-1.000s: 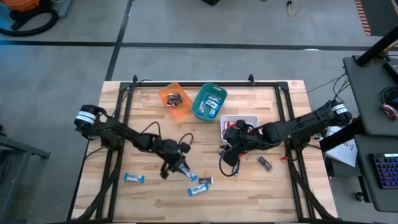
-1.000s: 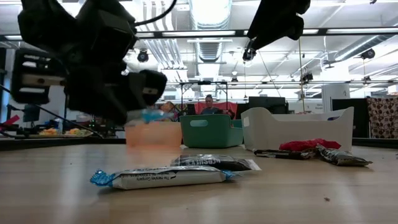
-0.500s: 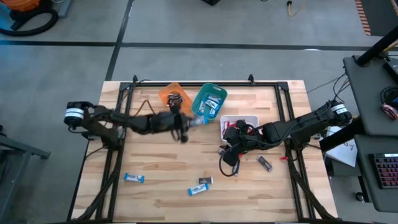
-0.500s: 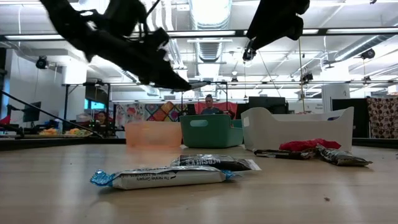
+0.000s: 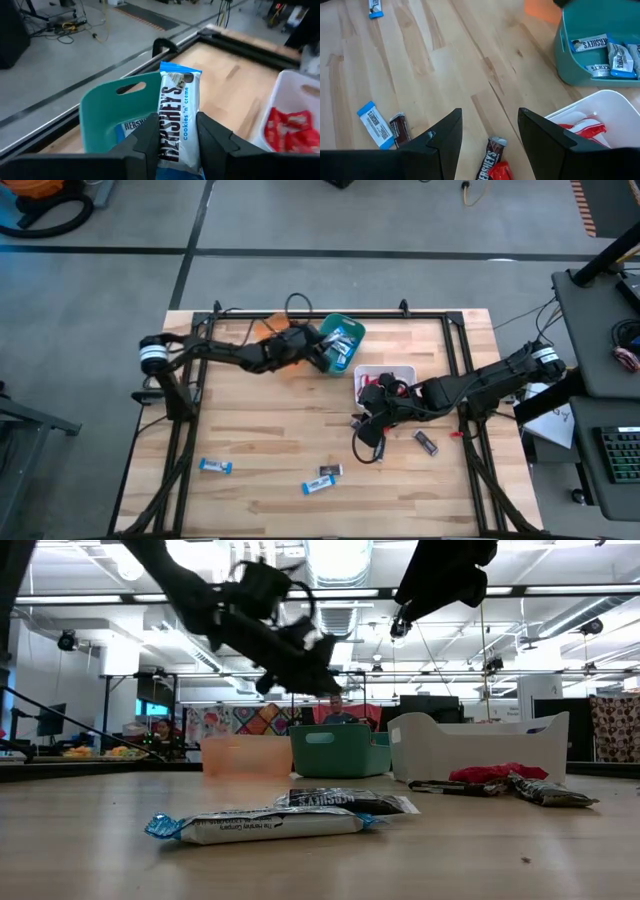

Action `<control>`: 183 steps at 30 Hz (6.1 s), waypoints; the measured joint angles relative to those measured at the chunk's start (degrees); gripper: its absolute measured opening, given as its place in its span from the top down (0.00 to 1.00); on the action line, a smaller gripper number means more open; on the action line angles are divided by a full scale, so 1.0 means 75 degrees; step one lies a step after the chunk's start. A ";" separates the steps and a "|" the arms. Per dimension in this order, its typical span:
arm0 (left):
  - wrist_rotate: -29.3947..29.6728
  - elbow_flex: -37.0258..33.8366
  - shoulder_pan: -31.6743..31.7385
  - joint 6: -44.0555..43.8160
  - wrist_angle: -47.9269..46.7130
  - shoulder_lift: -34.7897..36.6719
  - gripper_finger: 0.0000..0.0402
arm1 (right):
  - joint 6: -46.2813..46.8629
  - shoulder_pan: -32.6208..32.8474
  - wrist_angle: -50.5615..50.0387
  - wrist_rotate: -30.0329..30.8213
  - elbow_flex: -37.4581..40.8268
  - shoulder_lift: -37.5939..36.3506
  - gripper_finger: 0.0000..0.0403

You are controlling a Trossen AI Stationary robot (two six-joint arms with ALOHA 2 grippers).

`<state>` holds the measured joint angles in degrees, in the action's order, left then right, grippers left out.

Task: Sort candy
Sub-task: Put the top right white chocolate bar into the green bin, then put the brown chocolate bar into the orange bin

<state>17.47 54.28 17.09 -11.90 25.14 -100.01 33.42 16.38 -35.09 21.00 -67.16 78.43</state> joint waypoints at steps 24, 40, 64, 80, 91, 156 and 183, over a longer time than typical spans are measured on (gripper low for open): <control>0.0017 0.0799 0.0164 -0.0088 -0.0759 -0.0906 0.62 | -0.0039 0.0000 0.0152 0.0003 0.0026 0.0000 0.55; -0.1187 0.0786 -0.0013 0.0456 -0.0950 -0.0125 0.58 | 0.0721 0.0216 0.0289 0.0012 0.0206 0.0000 0.55; -0.1220 -0.3097 -0.1894 0.1173 0.0111 0.4933 0.62 | 0.7519 0.2465 0.0553 0.2138 0.1250 0.1603 0.55; -0.1205 -0.3511 -0.1905 0.0892 0.0267 0.5368 0.62 | 0.7952 0.4075 -0.0065 0.4215 0.1241 0.3707 0.55; -0.1204 -0.3502 -0.1905 0.0915 0.0289 0.5368 0.62 | 1.0846 0.4517 -0.0515 0.5709 0.1483 0.4409 0.55; -0.1186 -0.3514 -0.1902 0.0947 0.0277 0.5359 0.62 | 0.8311 0.4616 -0.1085 0.4363 0.1393 0.3375 0.90; -0.1186 -0.3514 -0.1905 0.1052 0.0266 0.5359 0.62 | 1.0628 0.4619 -0.0444 0.5417 0.1404 0.5523 0.36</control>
<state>8.58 27.92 2.81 -4.01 27.14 -59.81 113.13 51.03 -38.43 61.62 -56.63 119.86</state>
